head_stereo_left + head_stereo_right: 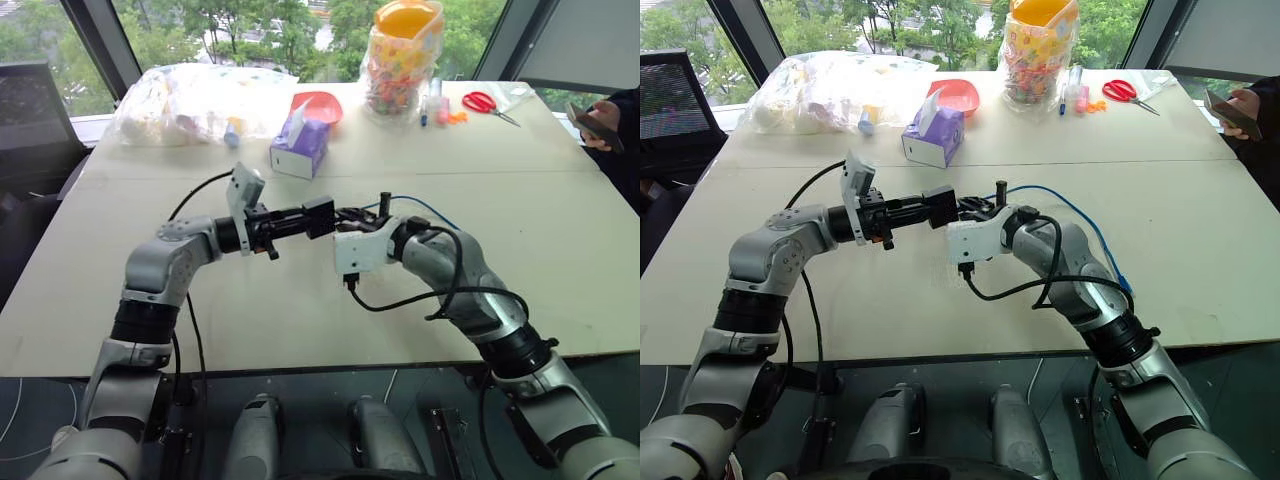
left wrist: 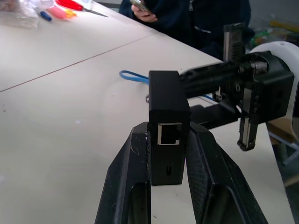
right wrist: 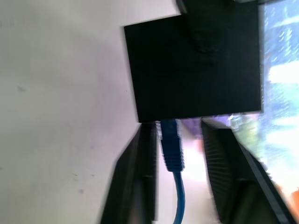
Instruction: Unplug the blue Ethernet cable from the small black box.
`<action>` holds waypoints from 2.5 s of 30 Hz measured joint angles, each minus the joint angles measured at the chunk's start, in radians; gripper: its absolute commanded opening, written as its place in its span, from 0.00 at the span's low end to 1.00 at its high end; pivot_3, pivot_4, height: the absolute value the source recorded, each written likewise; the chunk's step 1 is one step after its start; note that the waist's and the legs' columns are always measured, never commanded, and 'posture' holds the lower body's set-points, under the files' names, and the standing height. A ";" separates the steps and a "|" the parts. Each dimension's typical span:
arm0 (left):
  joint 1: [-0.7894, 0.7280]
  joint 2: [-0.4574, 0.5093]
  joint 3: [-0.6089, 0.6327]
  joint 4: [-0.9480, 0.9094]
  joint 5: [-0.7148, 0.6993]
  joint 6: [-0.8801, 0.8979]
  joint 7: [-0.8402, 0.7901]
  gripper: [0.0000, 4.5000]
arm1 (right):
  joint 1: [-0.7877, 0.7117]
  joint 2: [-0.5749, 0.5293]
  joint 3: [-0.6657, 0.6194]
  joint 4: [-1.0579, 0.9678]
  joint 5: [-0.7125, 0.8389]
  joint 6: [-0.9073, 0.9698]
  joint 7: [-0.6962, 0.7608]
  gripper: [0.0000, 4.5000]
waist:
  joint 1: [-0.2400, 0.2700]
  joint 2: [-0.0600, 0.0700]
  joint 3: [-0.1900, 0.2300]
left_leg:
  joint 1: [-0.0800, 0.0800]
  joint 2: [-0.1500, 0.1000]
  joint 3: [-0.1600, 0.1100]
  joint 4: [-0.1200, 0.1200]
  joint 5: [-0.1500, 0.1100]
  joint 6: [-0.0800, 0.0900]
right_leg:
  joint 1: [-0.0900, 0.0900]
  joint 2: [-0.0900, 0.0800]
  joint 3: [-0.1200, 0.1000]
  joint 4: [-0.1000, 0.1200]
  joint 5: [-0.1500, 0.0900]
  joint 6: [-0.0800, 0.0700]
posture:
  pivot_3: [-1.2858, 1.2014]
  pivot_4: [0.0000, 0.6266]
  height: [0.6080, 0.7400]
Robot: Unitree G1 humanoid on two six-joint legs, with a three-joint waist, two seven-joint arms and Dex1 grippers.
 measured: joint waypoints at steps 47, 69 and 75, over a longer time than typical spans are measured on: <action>-0.080 0.177 0.015 -0.012 -0.113 0.064 -0.358 0.10 | -0.266 -0.083 -0.217 0.024 1.139 1.021 0.279 0.41 | -0.001 0.000 0.000 | -0.003 0.001 0.001 0.001 -0.002 0.003 | -0.003 -0.001 0.000 -0.001 0.000 -0.001 | 0.52 0.24 0.96; -0.078 0.196 0.014 -0.030 -0.115 0.065 -0.364 0.10 | -0.266 -0.118 -0.181 0.026 1.162 1.003 0.279 0.00 | -0.002 0.000 0.001 | -0.004 0.001 0.001 0.001 -0.002 0.003 | -0.003 -0.001 0.000 -0.001 0.000 -0.001 | 0.52 0.24 0.96; -0.077 0.197 0.014 -0.030 -0.115 0.065 -0.368 0.10 | -0.266 -0.121 -0.178 0.026 1.167 1.002 0.279 0.00 | -0.001 0.000 0.001 | -0.004 0.001 0.001 0.001 -0.002 0.003 | -0.004 -0.001 0.000 -0.001 0.000 -0.001 | 0.52 0.24 0.96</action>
